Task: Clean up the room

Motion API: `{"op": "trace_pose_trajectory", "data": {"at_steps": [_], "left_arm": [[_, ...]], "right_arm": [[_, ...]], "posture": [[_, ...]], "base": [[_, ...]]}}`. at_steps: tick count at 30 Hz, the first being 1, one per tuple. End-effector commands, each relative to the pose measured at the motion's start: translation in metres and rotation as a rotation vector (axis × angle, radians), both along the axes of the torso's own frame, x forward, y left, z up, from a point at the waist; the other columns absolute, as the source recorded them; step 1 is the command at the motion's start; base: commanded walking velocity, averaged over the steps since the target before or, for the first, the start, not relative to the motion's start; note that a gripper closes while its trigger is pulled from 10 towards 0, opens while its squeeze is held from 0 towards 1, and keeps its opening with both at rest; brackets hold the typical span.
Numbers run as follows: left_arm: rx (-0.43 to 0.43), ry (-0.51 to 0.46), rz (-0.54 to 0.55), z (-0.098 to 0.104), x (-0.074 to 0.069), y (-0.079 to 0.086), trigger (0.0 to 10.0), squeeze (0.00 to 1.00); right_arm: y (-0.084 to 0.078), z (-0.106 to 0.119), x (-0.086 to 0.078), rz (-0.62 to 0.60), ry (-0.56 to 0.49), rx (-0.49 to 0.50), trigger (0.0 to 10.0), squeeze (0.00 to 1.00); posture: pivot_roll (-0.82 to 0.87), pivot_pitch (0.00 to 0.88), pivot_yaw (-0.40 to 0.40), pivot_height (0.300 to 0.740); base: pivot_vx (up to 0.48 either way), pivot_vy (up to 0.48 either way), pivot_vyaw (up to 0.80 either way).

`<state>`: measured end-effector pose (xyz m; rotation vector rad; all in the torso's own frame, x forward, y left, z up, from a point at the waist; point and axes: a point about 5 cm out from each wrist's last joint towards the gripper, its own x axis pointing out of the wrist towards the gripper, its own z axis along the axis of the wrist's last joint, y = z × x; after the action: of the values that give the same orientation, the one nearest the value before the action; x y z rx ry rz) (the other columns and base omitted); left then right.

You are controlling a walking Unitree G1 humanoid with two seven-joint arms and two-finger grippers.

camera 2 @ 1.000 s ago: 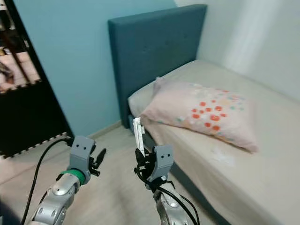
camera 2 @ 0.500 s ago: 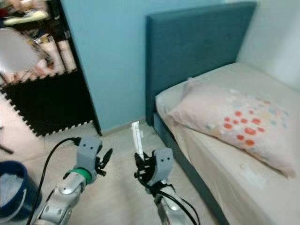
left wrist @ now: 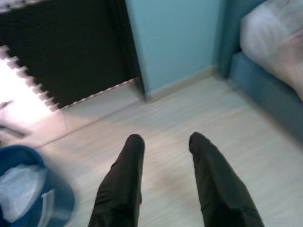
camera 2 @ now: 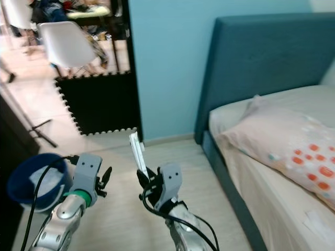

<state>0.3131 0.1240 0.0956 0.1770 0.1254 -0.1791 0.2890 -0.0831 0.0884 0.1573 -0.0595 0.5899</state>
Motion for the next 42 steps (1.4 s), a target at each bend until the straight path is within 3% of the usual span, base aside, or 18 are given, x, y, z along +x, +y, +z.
{"op": "trace_pose_trajectory", "data": {"at_steps": [1,18,34,42], "left_arm": [[0.022,0.032,0.026,-0.0082,-0.0036,0.0090,10.0,0.00],[0.025,0.028,0.057,-0.0075,-0.0005,0.0120,10.0,0.00],[0.052,0.033,0.092,-0.0094,0.0026,0.0149,10.0,0.00],[0.058,0.030,0.100,-0.0095,0.0037,0.0158,10.0,0.00]], "right_arm": [[0.0113,0.0010,-0.0026,0.047,0.001,0.000,10.0,0.00],[0.0140,0.0019,-0.0033,0.070,-0.001,-0.002,10.0,0.00],[0.0114,0.0006,-0.0017,0.034,0.008,-0.004,10.0,0.00],[0.0117,0.0004,-0.0015,0.043,0.012,0.006,10.0,0.00]], "posture": [[-0.10,0.054,0.066,0.731],[-0.10,0.055,0.066,0.731],[-0.10,0.050,0.068,0.731],[-0.10,0.043,0.066,0.731]], "base": [[0.000,0.000,0.73],[0.015,0.000,0.72],[0.446,0.000,0.00],[0.446,0.000,0.67]]}}
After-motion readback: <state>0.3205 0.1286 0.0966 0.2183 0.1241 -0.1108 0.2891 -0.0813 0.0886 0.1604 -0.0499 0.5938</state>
